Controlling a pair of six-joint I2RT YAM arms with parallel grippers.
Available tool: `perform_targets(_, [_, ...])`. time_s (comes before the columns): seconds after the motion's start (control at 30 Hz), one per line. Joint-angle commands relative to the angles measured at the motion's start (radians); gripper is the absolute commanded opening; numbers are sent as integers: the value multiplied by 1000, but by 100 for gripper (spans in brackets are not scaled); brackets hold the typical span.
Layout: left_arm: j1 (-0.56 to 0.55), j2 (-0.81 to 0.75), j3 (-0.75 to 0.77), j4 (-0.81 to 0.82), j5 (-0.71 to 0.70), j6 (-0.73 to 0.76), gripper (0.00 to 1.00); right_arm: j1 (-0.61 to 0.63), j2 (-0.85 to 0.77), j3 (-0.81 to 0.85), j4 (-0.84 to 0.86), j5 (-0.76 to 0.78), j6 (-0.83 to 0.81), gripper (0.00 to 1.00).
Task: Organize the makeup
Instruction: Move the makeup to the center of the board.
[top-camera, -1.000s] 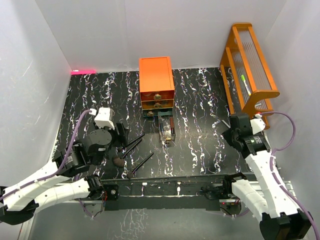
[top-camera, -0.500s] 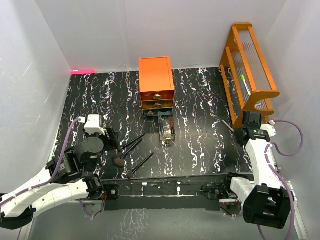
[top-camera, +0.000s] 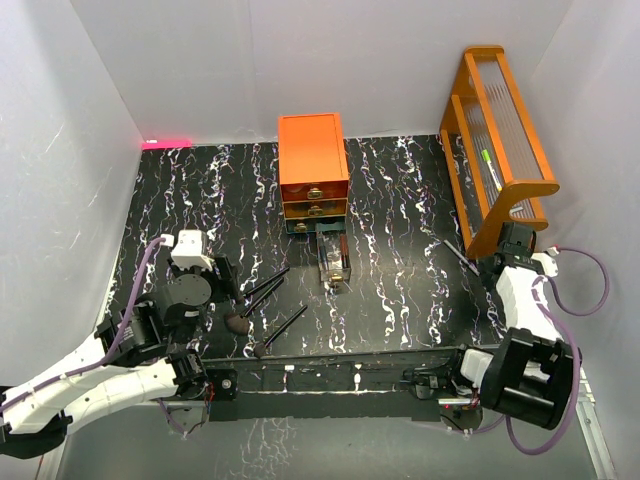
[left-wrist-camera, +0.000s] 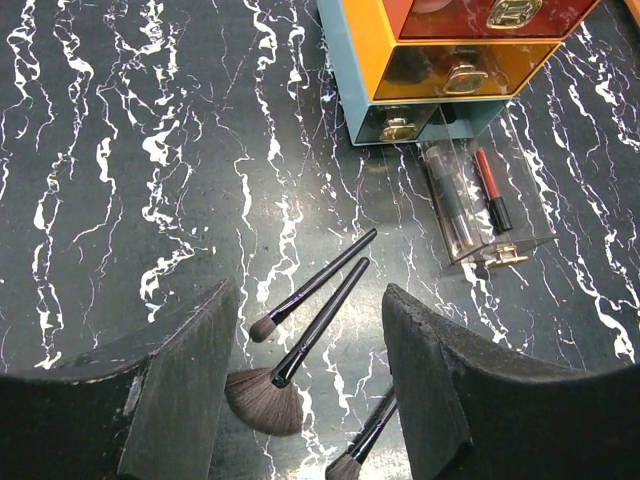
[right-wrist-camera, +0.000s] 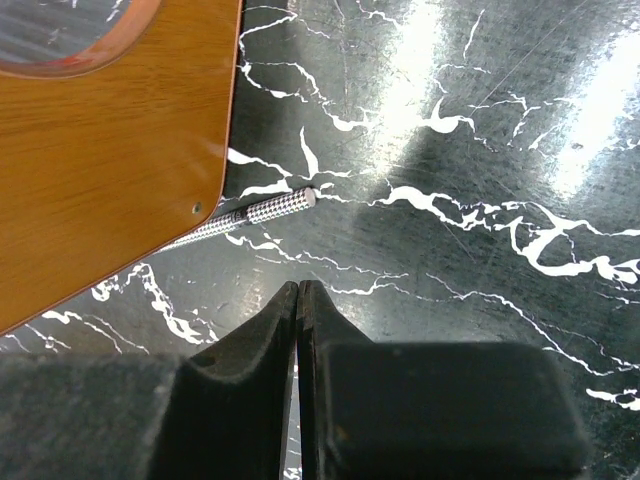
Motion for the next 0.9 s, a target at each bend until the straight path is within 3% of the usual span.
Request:
perform_targets(0.0, [-2,0,-6,-4,-27,18,58,-18,36,-11,117,-9,7,8])
perform_targets(0.87, [-2,36,-14,-25,-66,32,58,-83,231,-30,331,-2,21,8])
